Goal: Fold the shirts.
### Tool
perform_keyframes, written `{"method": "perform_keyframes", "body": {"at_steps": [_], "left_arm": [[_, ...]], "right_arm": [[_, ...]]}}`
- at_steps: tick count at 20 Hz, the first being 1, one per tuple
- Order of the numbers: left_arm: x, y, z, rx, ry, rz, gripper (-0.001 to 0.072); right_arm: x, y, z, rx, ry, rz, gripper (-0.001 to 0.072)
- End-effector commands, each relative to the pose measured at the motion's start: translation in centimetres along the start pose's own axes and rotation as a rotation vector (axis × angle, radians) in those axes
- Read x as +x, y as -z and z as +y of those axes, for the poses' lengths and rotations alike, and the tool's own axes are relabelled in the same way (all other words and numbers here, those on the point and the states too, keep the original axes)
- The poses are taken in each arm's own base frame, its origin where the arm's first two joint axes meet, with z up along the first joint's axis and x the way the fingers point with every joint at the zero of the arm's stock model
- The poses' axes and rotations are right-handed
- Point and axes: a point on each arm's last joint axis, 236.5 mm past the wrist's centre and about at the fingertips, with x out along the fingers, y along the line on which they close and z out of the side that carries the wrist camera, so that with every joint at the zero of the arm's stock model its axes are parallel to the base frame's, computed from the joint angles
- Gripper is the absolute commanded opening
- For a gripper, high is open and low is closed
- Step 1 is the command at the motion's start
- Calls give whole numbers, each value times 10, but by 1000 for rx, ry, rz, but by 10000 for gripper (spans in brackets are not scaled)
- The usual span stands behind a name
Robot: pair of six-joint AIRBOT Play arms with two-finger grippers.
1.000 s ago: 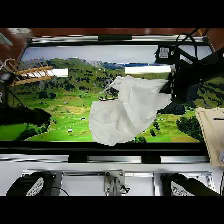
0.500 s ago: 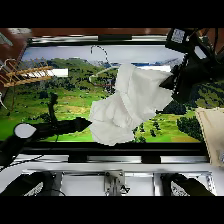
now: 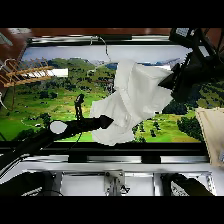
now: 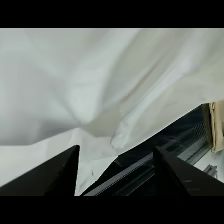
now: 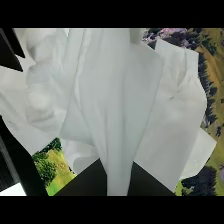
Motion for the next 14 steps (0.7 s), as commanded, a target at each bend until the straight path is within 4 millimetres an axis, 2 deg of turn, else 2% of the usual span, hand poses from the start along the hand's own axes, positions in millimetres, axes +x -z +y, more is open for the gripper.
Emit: {"method": "perform_keyframes", "body": {"at_steps": [1,5,6,7,8,11,13,14], "left_arm": [[27,-7,-5,16,-10,-2,530],[55,-3,-17,38,3,37,526],[59,-2,-20,42,7,43,399],[61,-2,-20,41,7,44,96],[59,-5,-20,34,8,38,59],[44,-26,-9,24,15,39,59],[21,-60,11,46,-15,-5,59],[4,-85,26,41,-36,-50,59]], "right_arm": [[0,0,3,6,-9,3,58],[0,1,2,5,-8,7,58],[0,2,2,6,-5,10,58],[0,3,1,6,-3,13,58],[0,3,1,6,-2,13,58],[0,5,-3,6,15,24,58],[-1,-2,-12,6,51,-8,58],[-1,-11,-17,5,72,-46,58]]}}
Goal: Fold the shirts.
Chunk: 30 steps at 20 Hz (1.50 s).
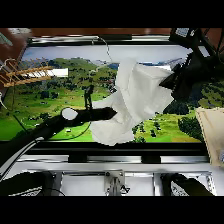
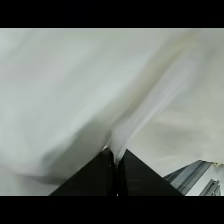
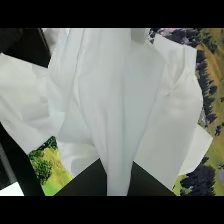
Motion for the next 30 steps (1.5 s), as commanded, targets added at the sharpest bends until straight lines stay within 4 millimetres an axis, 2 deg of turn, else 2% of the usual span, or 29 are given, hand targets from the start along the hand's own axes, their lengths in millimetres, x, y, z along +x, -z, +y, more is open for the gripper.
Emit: {"method": "perform_keyframes", "body": {"at_steps": [1,3,5,9,13,16,20,22,26,30], "left_arm": [[-47,-62,39,-11,-45,-95,58],[-76,-97,52,-47,-37,-140,59],[-100,-124,55,-46,-16,-166,58],[-148,-186,52,-22,-3,-286,59],[-186,-224,31,43,30,-347,59],[-203,-237,21,67,43,-370,59],[-207,-240,30,45,34,-375,59],[-211,-243,35,29,31,-385,59],[-231,-258,39,-1,47,-442,59],[-242,-263,22,45,76,-442,59]], "right_arm": [[-2,-24,-16,1,69,-102,58],[-7,-55,-21,13,86,-236,58],[-14,-79,-19,24,78,-340,58],[-18,-90,-11,24,42,-392,58],[-20,-97,-7,11,25,-423,58],[-22,-101,-6,8,22,-442,58],[-30,-117,-1,14,0,-518,58],[-30,-117,-2,13,2,-515,58],[-28,-112,-4,10,14,-494,58],[-18,-101,-5,6,3,-444,58]]}}
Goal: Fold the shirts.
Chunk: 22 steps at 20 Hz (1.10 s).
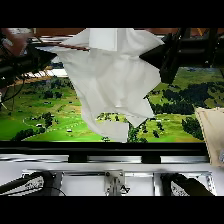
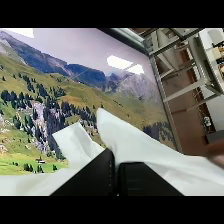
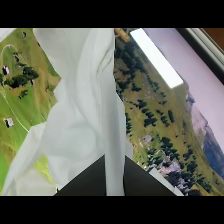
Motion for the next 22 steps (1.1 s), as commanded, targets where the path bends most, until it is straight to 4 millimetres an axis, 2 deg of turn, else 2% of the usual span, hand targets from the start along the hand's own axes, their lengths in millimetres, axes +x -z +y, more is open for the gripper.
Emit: {"method": "perform_keyframes", "body": {"at_steps": [1,4,8,13,17,22], "left_arm": [[-7,-10,-15,32,33,-7,59],[-11,-21,-23,55,40,-29,59],[-17,-25,-20,54,36,-32,59],[-31,-4,-19,100,70,77,59],[-41,-5,-13,96,65,87,59],[-48,9,-29,184,114,164,59]], "right_arm": [[3,12,0,0,-14,43,58],[6,15,-2,5,-15,47,57],[6,17,-4,-5,-7,55,57],[4,29,-21,-35,61,106,58],[5,37,-27,-51,78,136,57],[7,41,-35,-61,100,149,58]]}}
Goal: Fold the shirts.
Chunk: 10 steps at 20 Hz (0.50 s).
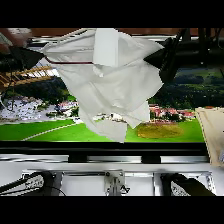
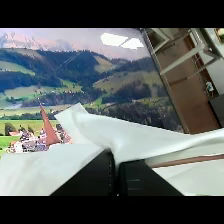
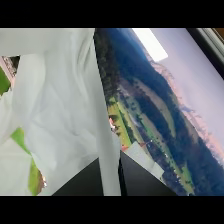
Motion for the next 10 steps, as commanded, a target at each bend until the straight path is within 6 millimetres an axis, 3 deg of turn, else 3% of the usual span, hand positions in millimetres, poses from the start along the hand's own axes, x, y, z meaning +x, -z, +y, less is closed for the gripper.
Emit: {"method": "perform_keyframes", "body": {"at_steps": [1,5,10], "left_arm": [[-7,15,-14,65,42,82,59],[-23,40,8,135,-73,229,59],[-36,32,17,182,-146,238,58]], "right_arm": [[1,3,-9,-10,34,11,58],[0,-1,-19,-13,76,-7,57],[0,2,-23,-19,94,6,58]]}}
